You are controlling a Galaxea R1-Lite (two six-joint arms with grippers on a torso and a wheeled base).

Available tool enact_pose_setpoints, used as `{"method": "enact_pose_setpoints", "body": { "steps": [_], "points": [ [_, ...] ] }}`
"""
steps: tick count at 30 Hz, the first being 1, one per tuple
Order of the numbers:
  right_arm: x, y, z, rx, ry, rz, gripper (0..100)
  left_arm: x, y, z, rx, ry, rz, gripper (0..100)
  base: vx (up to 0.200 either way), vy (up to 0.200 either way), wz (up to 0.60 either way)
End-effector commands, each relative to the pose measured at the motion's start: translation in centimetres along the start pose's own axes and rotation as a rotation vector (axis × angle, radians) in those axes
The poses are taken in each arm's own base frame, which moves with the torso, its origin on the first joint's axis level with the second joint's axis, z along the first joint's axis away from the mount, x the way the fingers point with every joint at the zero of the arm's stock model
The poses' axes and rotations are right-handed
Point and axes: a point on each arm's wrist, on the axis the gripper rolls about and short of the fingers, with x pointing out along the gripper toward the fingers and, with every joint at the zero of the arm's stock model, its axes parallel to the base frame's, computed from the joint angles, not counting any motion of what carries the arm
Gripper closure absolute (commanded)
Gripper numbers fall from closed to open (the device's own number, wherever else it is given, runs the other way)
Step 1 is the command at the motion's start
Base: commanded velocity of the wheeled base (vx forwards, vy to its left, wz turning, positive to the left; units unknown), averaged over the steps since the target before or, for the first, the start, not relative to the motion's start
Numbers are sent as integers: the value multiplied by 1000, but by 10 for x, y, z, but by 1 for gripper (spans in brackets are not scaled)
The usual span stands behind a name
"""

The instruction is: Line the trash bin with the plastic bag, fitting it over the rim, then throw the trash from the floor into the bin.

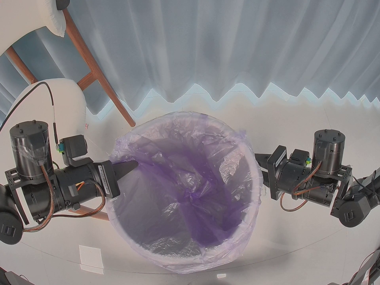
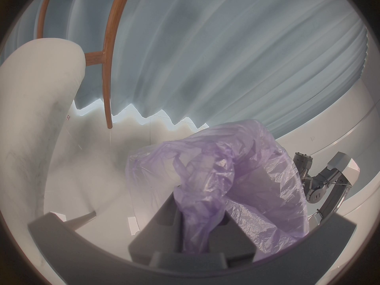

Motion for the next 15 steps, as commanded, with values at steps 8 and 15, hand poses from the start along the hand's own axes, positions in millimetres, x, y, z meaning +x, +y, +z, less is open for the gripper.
{"method": "enact_pose_setpoints", "body": {
  "steps": [8, 15],
  "points": [
    [-70, -15, -23, -2, 50, -67, 0, 11, -1, 8, -15, -17, 49, 100, 0, 0, 0],
    [-90, -37, -33, -131, 81, -125, 0, 42, -11, 38, -144, -37, 161, 100, 0, 0, 0]
  ]
}}
